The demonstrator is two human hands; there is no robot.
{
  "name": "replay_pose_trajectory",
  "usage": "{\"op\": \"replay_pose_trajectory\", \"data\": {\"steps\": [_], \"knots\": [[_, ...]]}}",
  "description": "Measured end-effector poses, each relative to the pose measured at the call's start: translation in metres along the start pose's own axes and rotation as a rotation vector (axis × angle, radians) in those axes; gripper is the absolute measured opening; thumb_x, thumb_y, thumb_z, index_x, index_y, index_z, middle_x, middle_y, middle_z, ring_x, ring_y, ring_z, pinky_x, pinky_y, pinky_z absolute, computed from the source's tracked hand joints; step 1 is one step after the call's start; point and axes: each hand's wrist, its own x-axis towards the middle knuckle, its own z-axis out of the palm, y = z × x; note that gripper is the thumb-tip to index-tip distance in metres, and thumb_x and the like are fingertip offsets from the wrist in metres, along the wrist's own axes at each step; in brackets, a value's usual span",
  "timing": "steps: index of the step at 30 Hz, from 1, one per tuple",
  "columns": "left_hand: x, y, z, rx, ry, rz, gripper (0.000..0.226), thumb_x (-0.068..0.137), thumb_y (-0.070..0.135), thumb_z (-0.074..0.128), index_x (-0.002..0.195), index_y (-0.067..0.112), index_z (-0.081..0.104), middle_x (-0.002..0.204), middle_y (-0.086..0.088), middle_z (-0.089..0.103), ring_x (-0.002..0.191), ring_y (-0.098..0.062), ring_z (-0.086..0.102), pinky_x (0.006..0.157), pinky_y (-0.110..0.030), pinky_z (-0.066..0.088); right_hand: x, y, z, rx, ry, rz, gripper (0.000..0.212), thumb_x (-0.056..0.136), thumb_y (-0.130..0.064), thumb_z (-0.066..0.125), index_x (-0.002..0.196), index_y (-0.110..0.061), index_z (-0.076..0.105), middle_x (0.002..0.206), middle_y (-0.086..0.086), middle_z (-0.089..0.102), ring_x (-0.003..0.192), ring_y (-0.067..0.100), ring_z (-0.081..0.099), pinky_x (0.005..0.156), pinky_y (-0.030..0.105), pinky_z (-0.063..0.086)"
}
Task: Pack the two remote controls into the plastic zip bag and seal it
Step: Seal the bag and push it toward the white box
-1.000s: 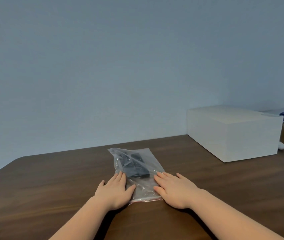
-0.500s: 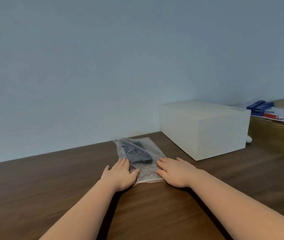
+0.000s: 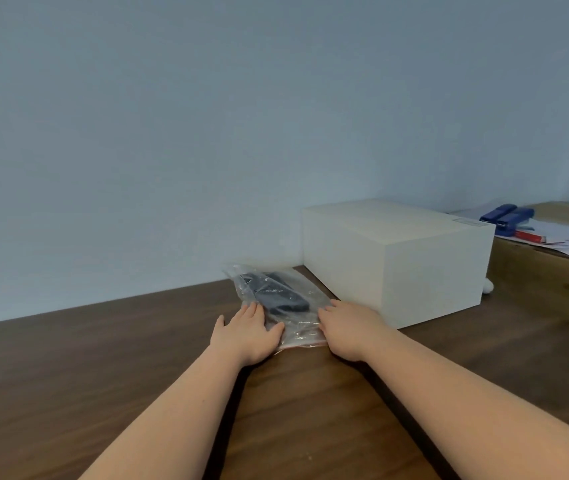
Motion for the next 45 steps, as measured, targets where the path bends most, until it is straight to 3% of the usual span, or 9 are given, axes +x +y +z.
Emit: {"op": "replay_pose_trajectory", "data": {"steps": [10,15,22,26,33,38,41,43,45], "knots": [[0.024,0.01,0.009,0.015,0.04,-0.031,0.072,0.084,0.058,0.022,0.14,0.013,0.022,0.154,-0.003,0.019,0.14,-0.018,0.018,0.114,-0.054,0.012,0.017,0.006,0.01,0.073,0.07,0.057,0.03,0.09,-0.009,0.039,0.117,-0.011,0.052,0.12,0.012,0.061,0.106,0.032,0.058,0.085,0.04,0.049],[0.009,0.004,0.01,-0.017,0.124,-0.096,0.07,0.085,0.058,0.024,0.136,0.011,0.03,0.148,-0.004,0.032,0.136,-0.021,0.026,0.113,-0.049,0.019,0.008,0.006,0.012,0.103,0.161,0.051,0.023,0.088,-0.001,0.035,0.103,-0.008,0.052,0.109,0.016,0.062,0.097,0.034,0.059,0.069,0.035,0.037],[-0.019,0.004,0.007,0.0,0.151,-0.179,0.067,0.089,0.054,0.021,0.136,0.007,0.031,0.146,-0.008,0.036,0.134,-0.024,0.03,0.112,-0.049,0.023,-0.003,0.005,0.007,0.141,0.094,0.059,0.02,0.09,-0.004,0.034,0.077,-0.016,0.042,0.106,0.017,0.062,0.087,0.032,0.056,0.067,0.034,0.034],[-0.034,0.002,0.007,0.002,0.142,-0.208,0.065,0.09,0.051,0.02,0.136,0.007,0.03,0.147,-0.008,0.034,0.135,-0.024,0.029,0.112,-0.049,0.022,-0.009,0.005,0.005,0.157,0.07,0.067,0.015,0.091,-0.006,0.035,0.086,-0.015,0.046,0.105,0.016,0.062,0.094,0.033,0.058,0.068,0.034,0.038],[-0.061,-0.004,0.001,-0.048,0.199,-0.21,0.053,0.092,0.046,0.023,0.123,0.009,0.043,0.127,-0.007,0.052,0.12,-0.025,0.045,0.106,-0.046,0.032,-0.04,-0.001,-0.003,0.178,0.227,0.054,0.011,0.089,-0.01,0.038,0.087,-0.009,0.049,0.092,0.014,0.061,0.085,0.035,0.057,0.067,0.04,0.046],[-0.086,-0.005,-0.008,-0.066,0.23,-0.201,0.041,0.093,0.042,0.026,0.101,0.01,0.051,0.106,-0.007,0.059,0.1,-0.026,0.054,0.091,-0.042,0.043,-0.095,0.003,-0.037,0.207,0.283,0.067,0.029,0.096,-0.023,0.039,0.108,-0.013,0.063,0.111,0.007,0.069,0.101,0.03,0.06,0.083,0.041,0.051],[-0.099,-0.006,-0.01,-0.069,0.228,-0.198,0.042,0.094,0.041,0.026,0.101,0.009,0.052,0.104,-0.007,0.059,0.098,-0.026,0.054,0.089,-0.041,0.044,-0.147,0.006,-0.075,0.383,0.339,0.101,0.027,0.097,-0.026,0.047,0.116,-0.022,0.066,0.121,-0.003,0.067,0.109,0.016,0.06,0.092,0.031,0.047],[-0.106,-0.006,-0.011,-0.067,0.23,-0.2,0.042,0.094,0.042,0.026,0.099,0.009,0.053,0.102,-0.007,0.059,0.096,-0.026,0.055,0.087,-0.041,0.044,-0.193,-0.002,-0.109,0.541,0.439,0.069,0.022,0.092,-0.03,0.057,0.111,-0.029,0.068,0.113,-0.01,0.07,0.096,0.001,0.061,0.082,0.019,0.045],[-0.11,-0.005,-0.012,-0.073,0.256,-0.196,0.042,0.094,0.042,0.027,0.095,0.009,0.053,0.099,-0.007,0.06,0.091,-0.026,0.056,0.082,-0.04,0.044,-0.241,-0.011,-0.149,0.801,0.602,0.003,0.02,0.082,-0.04,0.064,0.1,-0.037,0.072,0.096,-0.017,0.074,0.084,-0.002,0.065,0.072,0.015,0.05]]}}
